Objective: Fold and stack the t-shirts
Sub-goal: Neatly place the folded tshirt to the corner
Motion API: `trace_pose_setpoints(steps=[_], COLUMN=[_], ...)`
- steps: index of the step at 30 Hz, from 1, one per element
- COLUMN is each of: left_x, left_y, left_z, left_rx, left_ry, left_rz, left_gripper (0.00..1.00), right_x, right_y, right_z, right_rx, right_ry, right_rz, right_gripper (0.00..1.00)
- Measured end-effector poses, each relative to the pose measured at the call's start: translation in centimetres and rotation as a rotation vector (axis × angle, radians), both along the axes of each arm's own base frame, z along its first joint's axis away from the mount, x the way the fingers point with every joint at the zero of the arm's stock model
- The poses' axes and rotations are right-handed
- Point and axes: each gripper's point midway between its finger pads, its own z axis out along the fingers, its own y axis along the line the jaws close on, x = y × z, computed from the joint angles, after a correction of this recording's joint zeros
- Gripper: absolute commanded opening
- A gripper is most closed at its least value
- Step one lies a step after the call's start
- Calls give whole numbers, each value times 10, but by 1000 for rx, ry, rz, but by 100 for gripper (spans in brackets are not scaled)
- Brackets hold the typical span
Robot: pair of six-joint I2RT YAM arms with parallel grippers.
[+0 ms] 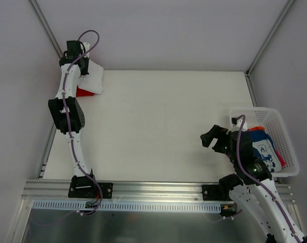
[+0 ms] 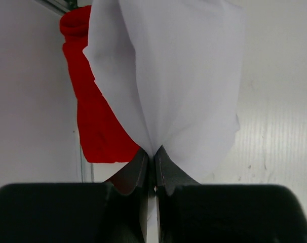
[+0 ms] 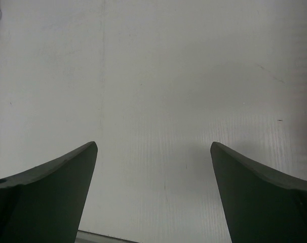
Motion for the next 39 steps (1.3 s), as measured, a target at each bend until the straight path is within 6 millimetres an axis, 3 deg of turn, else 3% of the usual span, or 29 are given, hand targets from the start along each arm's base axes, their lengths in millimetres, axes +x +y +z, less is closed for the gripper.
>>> trace_pose_setpoints(steps=[5, 14, 25, 31, 36, 37, 39], left_x=[9, 16, -4, -9, -3, -1, 2], left_y=[29, 49, 127, 154, 156, 156, 156], left_z=[-2, -27, -72, -64, -68, -73, -88], left_rx=[1, -10, -125, -180, -207, -215, -226], left_ry=[-20, 3, 37, -5, -21, -21, -8], left_rz=[57, 92, 261, 322, 321, 318, 319], left_gripper=[0, 0, 0, 0, 0, 4, 30], right_x=[-2, -2, 5, 5, 5, 5, 5], right_y=[-1, 0, 4, 5, 5, 5, 5], right_z=[-17, -49, -62, -74, -76, -76, -76], right_rx=[-15, -46, -54, -64, -66, -66, -66], right_ry=[36, 110, 138, 171, 177, 176, 176], right_rz=[1, 3, 6, 12, 12, 12, 11], right_gripper=[100, 99, 100, 99, 100, 100, 100])
